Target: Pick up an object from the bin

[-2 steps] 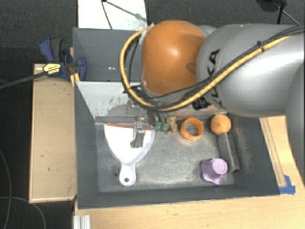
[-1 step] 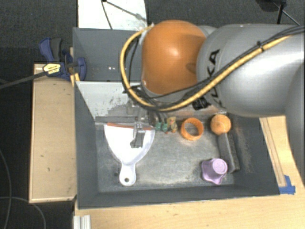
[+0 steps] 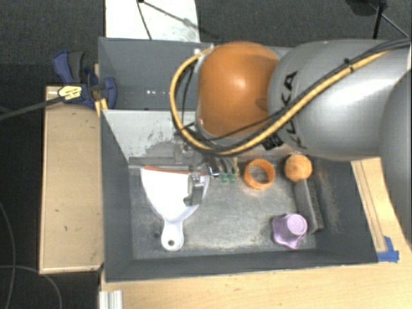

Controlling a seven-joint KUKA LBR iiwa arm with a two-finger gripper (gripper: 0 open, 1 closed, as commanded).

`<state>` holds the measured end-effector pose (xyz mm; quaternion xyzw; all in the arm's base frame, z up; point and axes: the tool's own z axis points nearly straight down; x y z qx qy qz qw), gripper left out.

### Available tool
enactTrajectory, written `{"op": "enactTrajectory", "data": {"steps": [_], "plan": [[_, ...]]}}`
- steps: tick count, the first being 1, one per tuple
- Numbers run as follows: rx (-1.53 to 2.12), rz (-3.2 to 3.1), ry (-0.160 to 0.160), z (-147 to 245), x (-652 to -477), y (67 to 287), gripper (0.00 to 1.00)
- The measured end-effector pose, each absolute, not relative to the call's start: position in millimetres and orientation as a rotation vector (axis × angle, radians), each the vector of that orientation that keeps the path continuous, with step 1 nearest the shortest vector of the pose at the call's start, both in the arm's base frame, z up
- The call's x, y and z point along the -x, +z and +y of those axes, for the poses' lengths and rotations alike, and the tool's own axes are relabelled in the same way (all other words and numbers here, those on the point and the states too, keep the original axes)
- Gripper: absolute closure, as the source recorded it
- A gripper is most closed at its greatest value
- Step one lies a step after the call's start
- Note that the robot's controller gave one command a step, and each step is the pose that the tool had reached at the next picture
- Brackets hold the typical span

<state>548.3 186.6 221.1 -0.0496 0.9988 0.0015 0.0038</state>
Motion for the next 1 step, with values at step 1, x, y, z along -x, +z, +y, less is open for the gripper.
{"op": "enactTrajectory", "data": {"steps": [1], "plan": [[0.215, 3.128, 0.002, 159.8, -526.7, 160.8, 0.00]]}}
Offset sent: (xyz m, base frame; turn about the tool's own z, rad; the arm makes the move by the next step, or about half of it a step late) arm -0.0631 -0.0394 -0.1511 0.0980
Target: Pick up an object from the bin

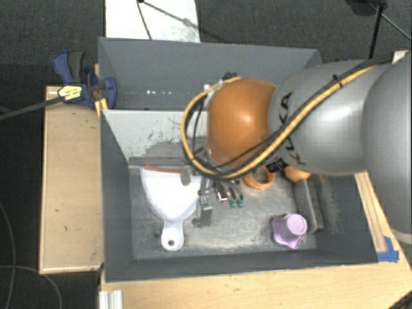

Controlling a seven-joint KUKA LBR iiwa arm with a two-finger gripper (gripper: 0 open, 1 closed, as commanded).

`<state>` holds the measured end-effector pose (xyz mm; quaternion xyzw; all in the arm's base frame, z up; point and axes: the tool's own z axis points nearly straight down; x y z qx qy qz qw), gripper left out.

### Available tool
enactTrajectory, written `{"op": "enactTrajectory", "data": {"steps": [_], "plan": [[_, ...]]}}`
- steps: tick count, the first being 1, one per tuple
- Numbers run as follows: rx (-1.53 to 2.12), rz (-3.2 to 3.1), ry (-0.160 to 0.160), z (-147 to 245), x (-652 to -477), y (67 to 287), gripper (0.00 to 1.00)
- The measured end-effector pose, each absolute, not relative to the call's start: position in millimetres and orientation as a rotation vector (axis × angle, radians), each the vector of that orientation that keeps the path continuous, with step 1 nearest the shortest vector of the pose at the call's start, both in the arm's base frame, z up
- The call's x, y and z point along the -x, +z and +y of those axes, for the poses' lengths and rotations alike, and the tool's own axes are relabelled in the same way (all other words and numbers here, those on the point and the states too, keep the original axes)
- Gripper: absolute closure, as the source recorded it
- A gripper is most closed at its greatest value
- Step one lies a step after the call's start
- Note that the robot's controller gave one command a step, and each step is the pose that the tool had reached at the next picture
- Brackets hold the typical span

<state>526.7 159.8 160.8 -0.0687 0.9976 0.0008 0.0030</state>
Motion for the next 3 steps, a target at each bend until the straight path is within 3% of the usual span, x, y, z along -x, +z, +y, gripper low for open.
{"op": "enactTrajectory", "data": {"steps": [1, 2, 3], "plan": [[-0.003, 3.140, 0.002, 147.3, -485.5, 69.9, 1.00], [-0.006, 3.140, 0.002, 147.2, -485.5, 69.9, 1.00], [0.009, 3.132, 0.004, 131.5, -493.3, 247.6, 1.00]]}}
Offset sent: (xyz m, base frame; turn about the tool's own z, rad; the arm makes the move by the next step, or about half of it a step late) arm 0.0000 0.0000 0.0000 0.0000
